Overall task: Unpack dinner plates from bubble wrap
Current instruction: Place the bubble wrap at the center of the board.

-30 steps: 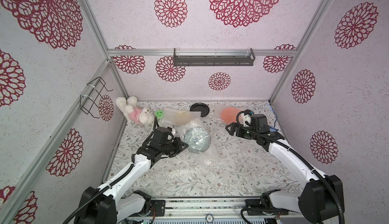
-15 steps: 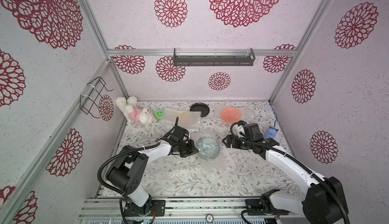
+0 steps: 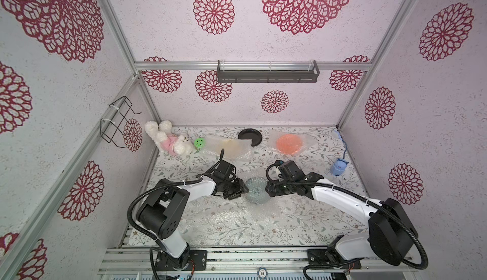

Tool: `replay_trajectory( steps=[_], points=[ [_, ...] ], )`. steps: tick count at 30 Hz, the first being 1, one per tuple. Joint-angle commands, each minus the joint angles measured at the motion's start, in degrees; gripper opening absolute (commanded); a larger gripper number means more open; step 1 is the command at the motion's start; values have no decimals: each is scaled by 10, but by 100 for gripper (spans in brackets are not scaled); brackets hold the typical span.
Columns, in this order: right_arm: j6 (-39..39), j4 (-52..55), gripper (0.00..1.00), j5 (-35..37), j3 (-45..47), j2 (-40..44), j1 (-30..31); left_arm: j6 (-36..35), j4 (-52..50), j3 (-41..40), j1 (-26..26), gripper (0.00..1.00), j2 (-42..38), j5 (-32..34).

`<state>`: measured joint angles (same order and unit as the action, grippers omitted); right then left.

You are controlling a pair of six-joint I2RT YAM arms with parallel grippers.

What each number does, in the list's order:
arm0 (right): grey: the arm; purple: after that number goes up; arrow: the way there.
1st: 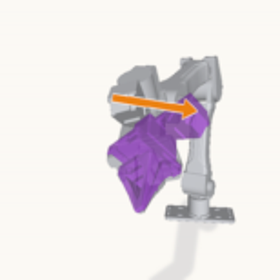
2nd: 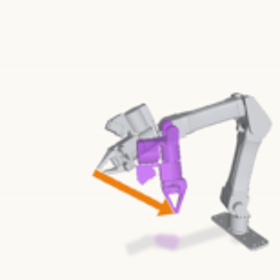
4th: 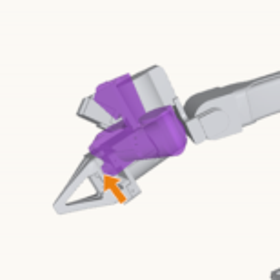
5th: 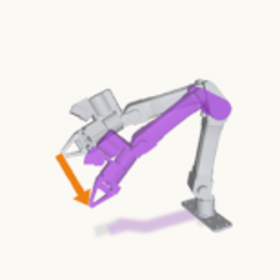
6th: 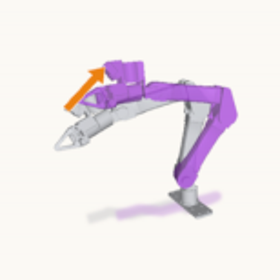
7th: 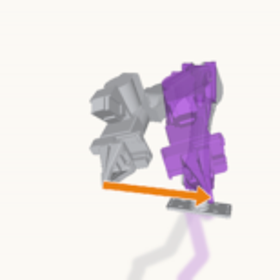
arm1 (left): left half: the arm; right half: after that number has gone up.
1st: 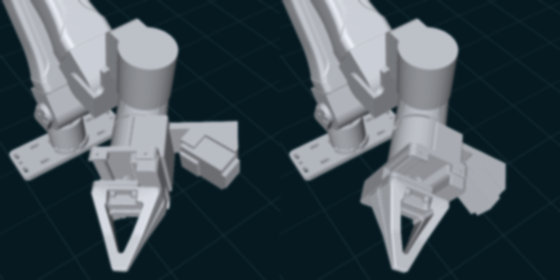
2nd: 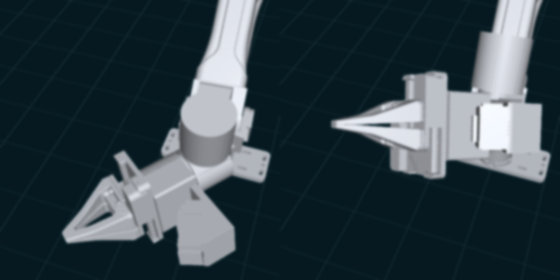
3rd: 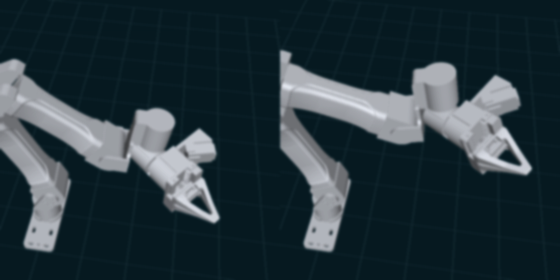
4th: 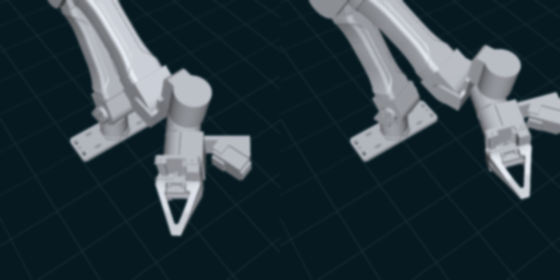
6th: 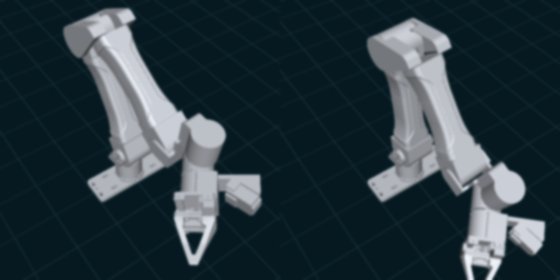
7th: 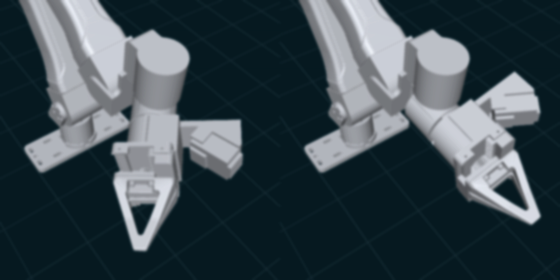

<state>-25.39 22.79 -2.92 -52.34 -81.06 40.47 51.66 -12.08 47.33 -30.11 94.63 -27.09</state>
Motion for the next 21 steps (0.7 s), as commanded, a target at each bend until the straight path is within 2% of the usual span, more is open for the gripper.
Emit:
replay_trajectory(
  steps=[1,3,6,10,17,21],
  points=[
    [10,17,83,30,-26,-9,19,10,-12,-21,-18,55,-61,35],
    [10,21,82,29,-33,-20,29,21,-12,-30,-45,53,-85,48],
    [11,25,81,28,-40,-35,43,44,4,-35,-93,40,-96,63],
    [7,24,79,29,-31,-39,48,61,15,-29,-135,38,-74,89],
    [-7,25,71,33,-19,-36,41,64,22,-2,-163,24,17,90],
    [-9,17,70,16,-9,-30,16,71,26,-13,-166,21,36,97]
  ],
)
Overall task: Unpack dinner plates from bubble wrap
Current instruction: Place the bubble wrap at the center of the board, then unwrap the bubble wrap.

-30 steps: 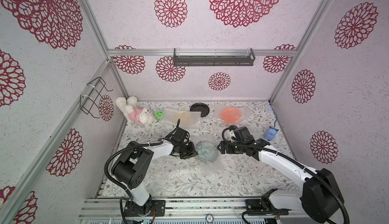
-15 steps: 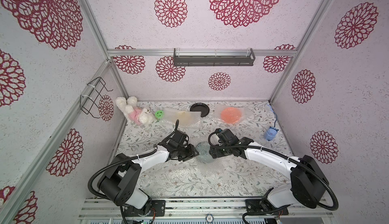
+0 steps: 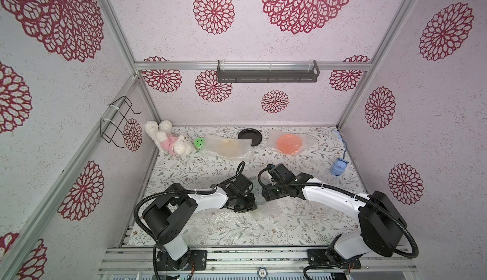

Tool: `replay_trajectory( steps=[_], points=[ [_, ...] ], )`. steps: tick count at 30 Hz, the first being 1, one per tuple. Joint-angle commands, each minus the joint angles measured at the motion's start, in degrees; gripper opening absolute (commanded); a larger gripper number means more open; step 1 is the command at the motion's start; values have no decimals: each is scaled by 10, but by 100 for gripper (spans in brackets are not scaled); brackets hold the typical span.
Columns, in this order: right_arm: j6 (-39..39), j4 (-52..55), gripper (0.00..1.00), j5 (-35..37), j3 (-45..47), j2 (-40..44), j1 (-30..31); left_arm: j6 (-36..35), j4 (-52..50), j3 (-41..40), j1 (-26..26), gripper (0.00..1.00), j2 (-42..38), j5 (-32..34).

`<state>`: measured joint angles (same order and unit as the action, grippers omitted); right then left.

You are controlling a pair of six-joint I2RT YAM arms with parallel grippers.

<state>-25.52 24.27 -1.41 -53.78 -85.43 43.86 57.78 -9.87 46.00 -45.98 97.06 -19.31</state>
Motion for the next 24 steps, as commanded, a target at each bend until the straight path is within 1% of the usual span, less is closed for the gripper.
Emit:
replay_trajectory(
  steps=[1,5,7,9,10,12,15,18,21,24],
  points=[
    [-8,-3,69,-9,11,15,-27,11,3,-2,-8,20,13,21],
    [-12,-28,68,-44,26,13,-67,14,1,-6,-8,20,19,25],
    [-16,-51,68,-73,39,9,-91,15,5,-8,-8,20,18,21],
    [-17,-73,67,-111,50,4,-116,15,7,-12,-8,21,4,18],
    [-15,-75,66,-117,50,1,-122,14,7,-14,-8,22,-4,17],
    [-8,-77,65,-118,46,-3,-130,7,1,-17,-7,25,-34,16],
    [-6,-91,64,-135,41,-13,-136,-6,-9,-17,1,34,-77,10],
    [-8,-112,59,-152,45,-26,-138,-13,-17,-8,9,41,-111,6],
    [-13,-137,56,-173,58,-41,-144,-22,-28,19,13,48,-123,11],
    [-17,-165,53,-204,69,-51,-150,-32,-58,64,13,48,-101,32]
  ],
)
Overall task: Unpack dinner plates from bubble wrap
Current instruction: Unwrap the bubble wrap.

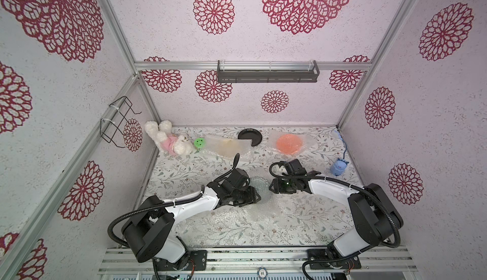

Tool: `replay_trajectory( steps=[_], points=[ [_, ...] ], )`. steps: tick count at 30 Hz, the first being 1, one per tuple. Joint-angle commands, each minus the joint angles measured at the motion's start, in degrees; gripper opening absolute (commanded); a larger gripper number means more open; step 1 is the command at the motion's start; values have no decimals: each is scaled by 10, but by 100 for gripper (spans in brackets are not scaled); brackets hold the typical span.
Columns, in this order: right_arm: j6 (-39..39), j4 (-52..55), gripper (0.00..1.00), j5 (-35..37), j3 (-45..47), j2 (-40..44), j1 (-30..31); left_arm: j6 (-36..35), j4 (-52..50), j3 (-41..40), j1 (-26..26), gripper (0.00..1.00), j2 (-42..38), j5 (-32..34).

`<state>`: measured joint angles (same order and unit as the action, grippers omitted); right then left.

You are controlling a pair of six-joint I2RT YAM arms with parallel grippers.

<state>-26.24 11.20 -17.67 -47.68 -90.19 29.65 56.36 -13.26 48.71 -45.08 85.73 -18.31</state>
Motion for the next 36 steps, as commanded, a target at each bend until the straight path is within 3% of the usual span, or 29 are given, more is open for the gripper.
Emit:
replay_trajectory(
  steps=[1,8,20,30,36],
  points=[
    [-10,-40,52,-47,11,-7,-9,-22,-33,51,4,48,22,30],
    [-14,-61,36,-71,17,-15,-23,-42,-91,140,7,41,125,72],
    [-33,-97,1,-121,48,5,-30,-35,-59,107,48,39,170,36],
    [-66,-93,0,-141,45,66,-30,-39,-14,95,64,43,154,-12],
    [-81,-94,0,-115,48,86,-30,-52,-9,110,70,49,134,-43]
  ],
)
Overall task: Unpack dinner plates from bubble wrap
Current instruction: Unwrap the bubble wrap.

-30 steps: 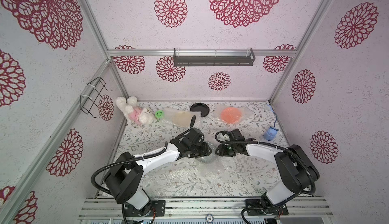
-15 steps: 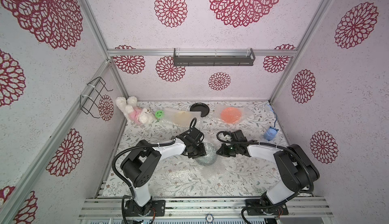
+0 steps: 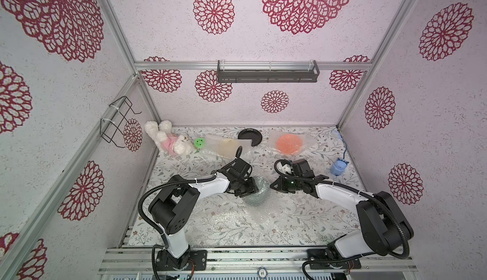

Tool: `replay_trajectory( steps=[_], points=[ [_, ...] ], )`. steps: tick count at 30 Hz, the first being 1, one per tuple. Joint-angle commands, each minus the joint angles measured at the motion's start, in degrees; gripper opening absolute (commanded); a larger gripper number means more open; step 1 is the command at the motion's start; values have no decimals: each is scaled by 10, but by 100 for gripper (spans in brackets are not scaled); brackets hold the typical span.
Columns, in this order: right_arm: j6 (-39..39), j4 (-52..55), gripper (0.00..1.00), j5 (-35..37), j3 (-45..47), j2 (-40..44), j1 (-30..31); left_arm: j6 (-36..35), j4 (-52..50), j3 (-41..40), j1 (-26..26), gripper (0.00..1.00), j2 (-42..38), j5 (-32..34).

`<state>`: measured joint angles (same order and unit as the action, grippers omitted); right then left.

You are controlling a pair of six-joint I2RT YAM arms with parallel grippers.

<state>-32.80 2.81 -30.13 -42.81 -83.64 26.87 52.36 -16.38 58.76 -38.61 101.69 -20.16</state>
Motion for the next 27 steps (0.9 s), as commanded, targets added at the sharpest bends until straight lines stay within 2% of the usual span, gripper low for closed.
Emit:
replay_trajectory(
  steps=[1,2,5,8,13,15,19,23,25,27],
  points=[
    [-15,-9,2,17,0,20,-2,-14,22,11,5,50,-29,-27],
    [-16,-9,8,24,3,17,-2,-16,20,13,6,51,-34,-29],
    [-21,-17,12,26,11,4,-2,-25,8,19,6,57,-44,-28],
    [-19,-25,20,29,17,-9,-7,-34,-16,23,2,59,-55,-13],
    [-9,-19,45,19,8,-7,-31,-69,-89,61,-31,61,-58,47],
    [-2,-3,53,28,5,15,-48,-88,-131,91,-55,64,-50,96],
    [7,33,74,39,9,57,-103,-86,-190,160,-90,62,6,152],
    [3,42,93,29,32,106,-166,-66,-266,264,-130,61,97,231],
    [3,48,99,25,37,126,-186,-60,-303,313,-146,60,151,268],
    [3,54,99,21,38,138,-199,-47,-333,354,-159,60,186,302]
  ],
)
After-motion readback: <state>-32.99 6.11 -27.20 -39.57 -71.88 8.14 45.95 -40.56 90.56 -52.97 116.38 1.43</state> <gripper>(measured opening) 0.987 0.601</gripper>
